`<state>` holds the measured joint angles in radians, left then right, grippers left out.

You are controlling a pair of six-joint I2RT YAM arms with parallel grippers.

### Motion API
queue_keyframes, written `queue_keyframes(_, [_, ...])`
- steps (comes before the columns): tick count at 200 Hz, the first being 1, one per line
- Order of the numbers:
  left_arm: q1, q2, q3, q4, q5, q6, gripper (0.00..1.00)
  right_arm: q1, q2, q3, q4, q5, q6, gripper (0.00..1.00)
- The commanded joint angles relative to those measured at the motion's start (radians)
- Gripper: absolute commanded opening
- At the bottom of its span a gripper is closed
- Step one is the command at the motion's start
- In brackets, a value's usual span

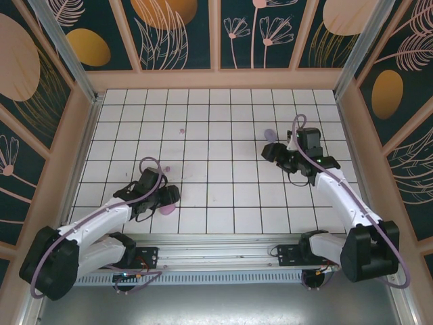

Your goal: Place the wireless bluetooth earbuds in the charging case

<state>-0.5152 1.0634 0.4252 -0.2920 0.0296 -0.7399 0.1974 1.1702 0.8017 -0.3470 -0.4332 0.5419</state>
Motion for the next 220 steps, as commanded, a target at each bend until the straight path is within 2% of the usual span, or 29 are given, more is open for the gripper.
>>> queue_keyframes(1, [-0.009,-0.004,0.014,-0.064,0.017,-0.041,0.66,0.003,0.043,0.004,0.063,-0.031,0.026,0.61])
queue_keyframes(26, [-0.019,0.011,0.046,-0.159,-0.02,-0.085,0.66,0.005,0.079,0.018,0.091,-0.039,0.027,0.61])
queue_keyframes(50, [-0.027,-0.019,0.03,-0.165,-0.008,-0.179,0.64,0.011,0.115,0.031,0.112,-0.046,0.02,0.61])
queue_keyframes(81, [-0.031,-0.052,-0.004,-0.256,-0.028,-0.297,0.63,0.028,0.147,0.033,0.124,-0.033,0.009,0.61])
queue_keyframes(121, [-0.049,-0.092,-0.031,-0.158,0.086,-0.39,0.6,0.029,0.154,-0.02,0.174,-0.029,0.016,0.61])
queue_keyframes(140, [-0.078,-0.07,-0.023,-0.066,0.141,-0.442,0.6,0.03,0.166,-0.023,0.172,-0.024,0.002,0.61])
queue_keyframes(170, [-0.133,0.017,0.014,0.088,0.162,-0.514,0.6,0.028,0.175,-0.015,0.162,-0.018,-0.026,0.61])
queue_keyframes(194, [-0.182,0.155,0.105,0.187,0.162,-0.501,0.61,0.026,0.181,-0.015,0.158,-0.021,-0.036,0.61])
queue_keyframes(220, [-0.193,0.27,0.282,0.024,0.092,-0.338,0.65,0.026,0.173,-0.025,0.152,-0.035,-0.035,0.61])
